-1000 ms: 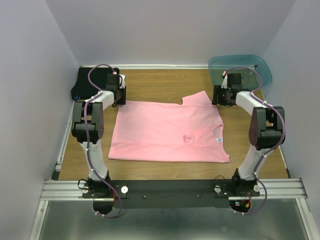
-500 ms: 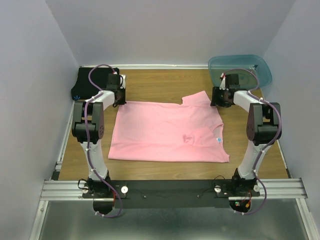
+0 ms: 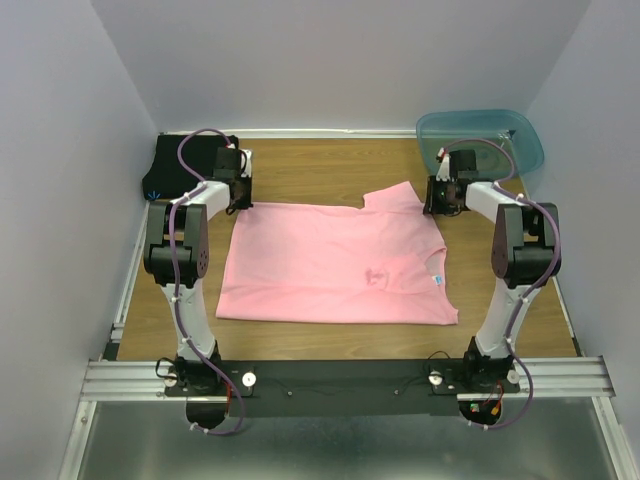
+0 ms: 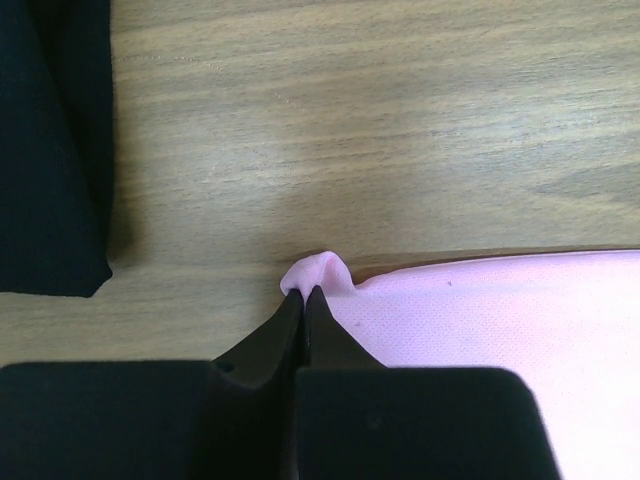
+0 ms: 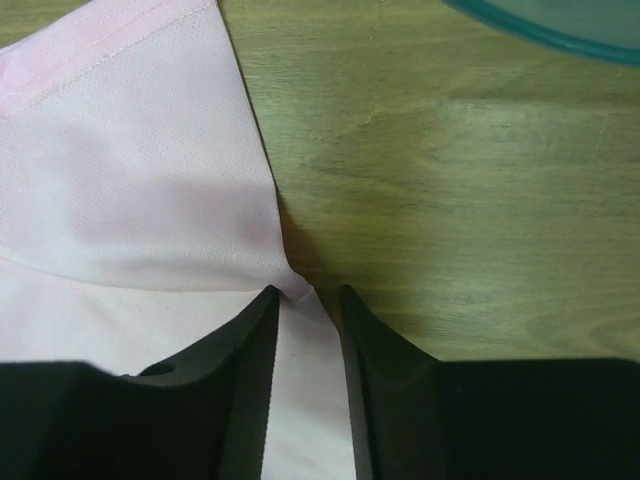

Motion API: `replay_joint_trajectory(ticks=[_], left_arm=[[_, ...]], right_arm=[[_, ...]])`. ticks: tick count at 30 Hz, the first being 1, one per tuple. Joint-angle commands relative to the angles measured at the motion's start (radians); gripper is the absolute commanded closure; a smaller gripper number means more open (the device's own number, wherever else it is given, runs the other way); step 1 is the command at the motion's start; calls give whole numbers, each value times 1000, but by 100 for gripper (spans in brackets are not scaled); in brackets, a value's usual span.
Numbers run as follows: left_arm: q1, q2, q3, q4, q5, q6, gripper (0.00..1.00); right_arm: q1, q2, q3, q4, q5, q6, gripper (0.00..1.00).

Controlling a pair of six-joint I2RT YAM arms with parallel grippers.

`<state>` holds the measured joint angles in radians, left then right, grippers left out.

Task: Fold and stack the t-shirts
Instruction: Fold the tshirt

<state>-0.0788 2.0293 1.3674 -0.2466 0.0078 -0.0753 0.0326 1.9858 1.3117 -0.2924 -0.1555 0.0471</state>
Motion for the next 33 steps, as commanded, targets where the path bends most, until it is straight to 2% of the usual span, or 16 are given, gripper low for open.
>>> replay_joint_trajectory(ticks=[1, 2, 7, 8, 14, 26, 33], left_arm=[[2, 46, -19, -102, -22, 11, 100], [2, 46, -19, -102, -22, 14, 100], [2, 45, -19, -99, -19, 20, 100], [2, 39, -25, -94, -14, 13, 100], [4, -20, -45, -77, -28, -18, 100], [4, -242, -160, -37, -97, -133, 100], [4, -348, -228, -13, -68, -159, 100]], right_arm=[[-2, 48, 11, -4, -36, -19, 66], [-2, 51, 11, -1, -44, -20, 69], [-2, 41, 3, -4, -61, -7, 98], [-2, 19, 0, -4, -59, -3, 99], [-2, -61, -23, -4, -39, 20, 99], [-3, -243, -124, -5, 33, 115, 99], [-2, -357, -183, -7, 31, 148, 100]])
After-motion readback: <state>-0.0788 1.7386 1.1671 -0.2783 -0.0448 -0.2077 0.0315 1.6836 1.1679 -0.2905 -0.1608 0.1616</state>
